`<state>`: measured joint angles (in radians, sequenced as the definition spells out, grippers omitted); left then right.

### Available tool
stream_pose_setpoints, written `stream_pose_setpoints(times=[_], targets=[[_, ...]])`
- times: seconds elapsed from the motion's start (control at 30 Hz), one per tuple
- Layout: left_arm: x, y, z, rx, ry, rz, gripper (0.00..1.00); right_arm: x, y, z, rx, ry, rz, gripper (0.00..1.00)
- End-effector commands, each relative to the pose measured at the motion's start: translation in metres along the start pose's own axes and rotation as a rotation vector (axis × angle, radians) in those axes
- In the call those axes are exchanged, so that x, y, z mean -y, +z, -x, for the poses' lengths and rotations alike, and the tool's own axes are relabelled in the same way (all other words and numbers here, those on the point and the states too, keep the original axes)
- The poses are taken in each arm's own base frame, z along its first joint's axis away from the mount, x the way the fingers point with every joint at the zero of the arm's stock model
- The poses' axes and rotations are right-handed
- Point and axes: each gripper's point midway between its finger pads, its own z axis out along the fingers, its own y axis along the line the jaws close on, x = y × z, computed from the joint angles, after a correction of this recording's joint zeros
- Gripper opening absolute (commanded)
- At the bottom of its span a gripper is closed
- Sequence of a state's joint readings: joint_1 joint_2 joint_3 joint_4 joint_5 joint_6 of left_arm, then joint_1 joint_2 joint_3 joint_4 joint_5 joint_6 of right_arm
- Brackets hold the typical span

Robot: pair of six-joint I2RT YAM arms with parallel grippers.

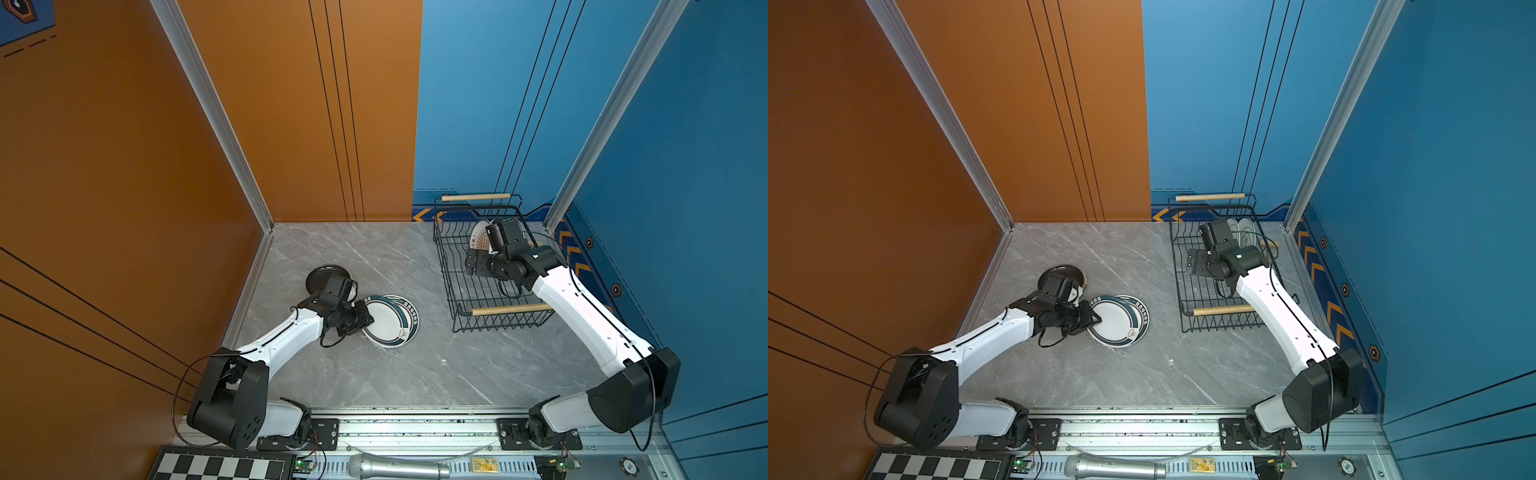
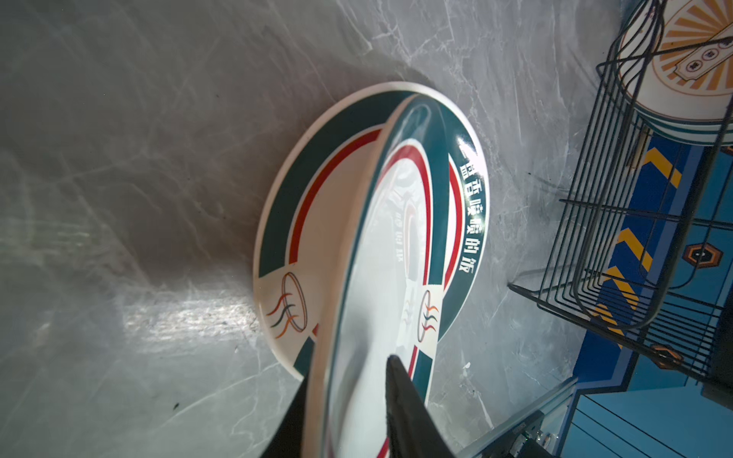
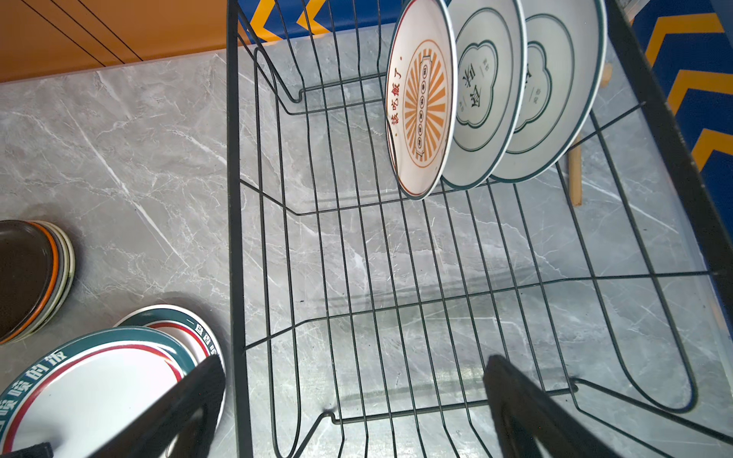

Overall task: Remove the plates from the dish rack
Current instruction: 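Lay the plate onto the green-rimmed plate on the table with the left gripper, then release the plate with the left gripper and lift it clear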

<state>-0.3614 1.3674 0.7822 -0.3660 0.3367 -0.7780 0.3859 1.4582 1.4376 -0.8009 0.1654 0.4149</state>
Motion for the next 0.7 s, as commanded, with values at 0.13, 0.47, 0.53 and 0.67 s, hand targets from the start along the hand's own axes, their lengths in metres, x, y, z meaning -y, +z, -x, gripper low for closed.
stream_pose_setpoints(times=[0.13,0.47,0.53,0.67], targets=[[0.002,0.006,-0.003,-0.033,0.017,0.014,0.34,0.002,-0.006,-0.002,0.005,0.0,0.015,1.0],[-0.003,0.018,-0.003,-0.064,0.003,0.042,0.43,0.003,-0.007,-0.003,0.006,-0.004,0.015,1.0],[-0.003,0.018,-0.003,-0.062,0.004,0.046,0.45,0.003,-0.007,-0.004,0.005,-0.004,0.015,1.0],[-0.007,0.018,-0.002,-0.061,0.009,0.082,0.5,0.002,-0.006,-0.006,0.001,-0.006,0.02,1.0]])
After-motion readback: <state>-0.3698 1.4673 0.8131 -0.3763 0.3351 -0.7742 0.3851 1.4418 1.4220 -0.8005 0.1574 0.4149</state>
